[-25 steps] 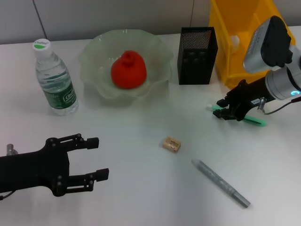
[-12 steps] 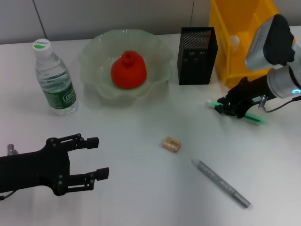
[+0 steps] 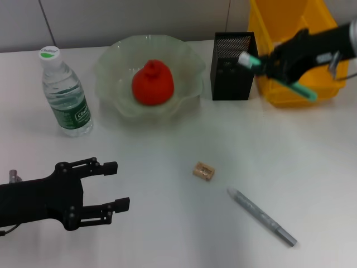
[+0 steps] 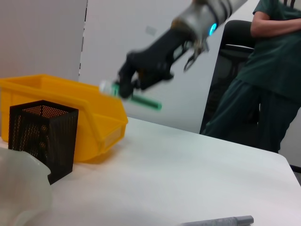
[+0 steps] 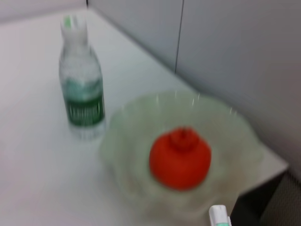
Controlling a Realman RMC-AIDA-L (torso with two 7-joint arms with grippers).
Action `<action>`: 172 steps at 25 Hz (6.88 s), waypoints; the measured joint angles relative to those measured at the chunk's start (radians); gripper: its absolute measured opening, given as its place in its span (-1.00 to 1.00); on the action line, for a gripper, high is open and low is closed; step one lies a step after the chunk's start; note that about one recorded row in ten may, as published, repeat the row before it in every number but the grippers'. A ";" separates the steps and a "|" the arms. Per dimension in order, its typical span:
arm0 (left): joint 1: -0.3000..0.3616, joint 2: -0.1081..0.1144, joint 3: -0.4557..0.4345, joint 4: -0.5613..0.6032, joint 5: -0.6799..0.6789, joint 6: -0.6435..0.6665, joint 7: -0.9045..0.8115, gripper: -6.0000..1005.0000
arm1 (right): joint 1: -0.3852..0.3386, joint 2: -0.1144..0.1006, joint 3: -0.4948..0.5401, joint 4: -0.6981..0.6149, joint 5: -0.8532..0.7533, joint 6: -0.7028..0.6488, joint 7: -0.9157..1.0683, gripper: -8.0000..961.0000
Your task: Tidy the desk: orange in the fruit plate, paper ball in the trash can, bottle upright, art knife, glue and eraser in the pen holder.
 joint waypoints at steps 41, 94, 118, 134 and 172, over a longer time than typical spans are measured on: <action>0.004 -0.005 -0.012 -0.070 -0.057 -0.020 0.181 0.57 | 0.263 -0.157 0.046 0.853 0.514 0.623 -0.403 -0.65; 0.007 -0.007 -0.012 -0.091 -0.061 -0.019 0.174 0.57 | 0.253 -0.115 0.068 0.953 0.614 0.684 -0.556 -0.10; 0.011 -0.005 -0.012 -0.091 -0.055 -0.022 0.178 0.57 | 0.251 -0.055 -0.186 0.287 -0.159 0.027 0.553 0.11; 0.016 -0.004 0.000 -0.091 -0.052 -0.022 0.182 0.57 | 0.495 -0.004 -0.368 0.621 -0.270 -0.062 0.622 0.11; 0.002 -0.007 0.002 -0.117 -0.052 -0.036 0.209 0.57 | 0.510 0.018 -0.756 0.746 -0.105 0.200 0.647 0.09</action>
